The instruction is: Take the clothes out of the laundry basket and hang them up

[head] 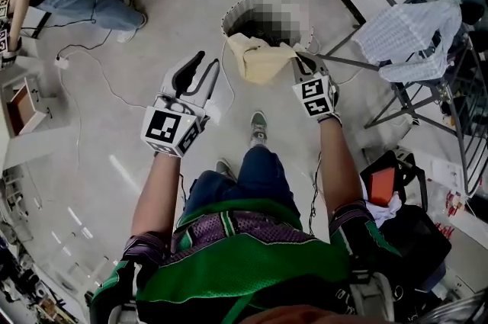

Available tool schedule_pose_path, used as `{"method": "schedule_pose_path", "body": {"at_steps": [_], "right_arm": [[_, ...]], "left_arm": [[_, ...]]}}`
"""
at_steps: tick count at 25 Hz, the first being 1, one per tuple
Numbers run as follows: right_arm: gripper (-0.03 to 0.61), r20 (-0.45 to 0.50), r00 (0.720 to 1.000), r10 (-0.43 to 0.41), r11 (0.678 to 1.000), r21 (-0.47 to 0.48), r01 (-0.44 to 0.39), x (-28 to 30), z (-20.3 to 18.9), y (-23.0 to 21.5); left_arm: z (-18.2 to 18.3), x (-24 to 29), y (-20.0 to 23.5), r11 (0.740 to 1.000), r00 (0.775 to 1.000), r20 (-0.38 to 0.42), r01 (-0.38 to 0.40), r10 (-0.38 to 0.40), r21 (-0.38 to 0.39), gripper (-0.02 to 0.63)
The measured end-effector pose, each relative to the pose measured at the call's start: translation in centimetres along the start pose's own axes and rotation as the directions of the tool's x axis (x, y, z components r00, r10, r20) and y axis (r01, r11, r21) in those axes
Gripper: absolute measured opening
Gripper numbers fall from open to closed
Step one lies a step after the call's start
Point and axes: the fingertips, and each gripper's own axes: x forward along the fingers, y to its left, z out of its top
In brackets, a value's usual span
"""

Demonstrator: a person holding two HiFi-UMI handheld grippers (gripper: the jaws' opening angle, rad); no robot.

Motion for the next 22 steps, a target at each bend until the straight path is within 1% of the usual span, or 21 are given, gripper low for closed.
{"method": "schedule_pose_path", "body": {"at_steps": [5, 10, 17, 22], "right_arm": [[0.005, 0.044, 0.998, -0.040, 0.999, -0.013, 0.041, -5.4, 5.5, 0.0], [0.005, 0.111, 0.988, -0.109, 0.993, -0.029, 0.113, -10.8, 10.7, -0.2], [0.005, 0.203, 0.957, -0.208, 0.976, -0.023, 0.217, -20.4, 16.2, 1.4], [0.005, 0.250, 0.929, -0.273, 0.959, -0.002, 0.283, -27.1, 18.9, 3.0]], "left_arm": [[5.4, -4.3, -1.0, 0.999, 0.999, 0.043, 0.001, -0.002, 0.035, 0.140], [9.7, -9.2, -2.1, 0.998, 0.994, 0.110, 0.002, -0.009, 0.064, 0.140], [12.6, -16.3, -5.1, 0.994, 0.983, 0.173, 0.041, -0.058, 0.096, 0.138], [13.4, -19.5, -7.1, 0.991, 0.974, 0.201, 0.085, -0.105, 0.104, 0.138]]}}
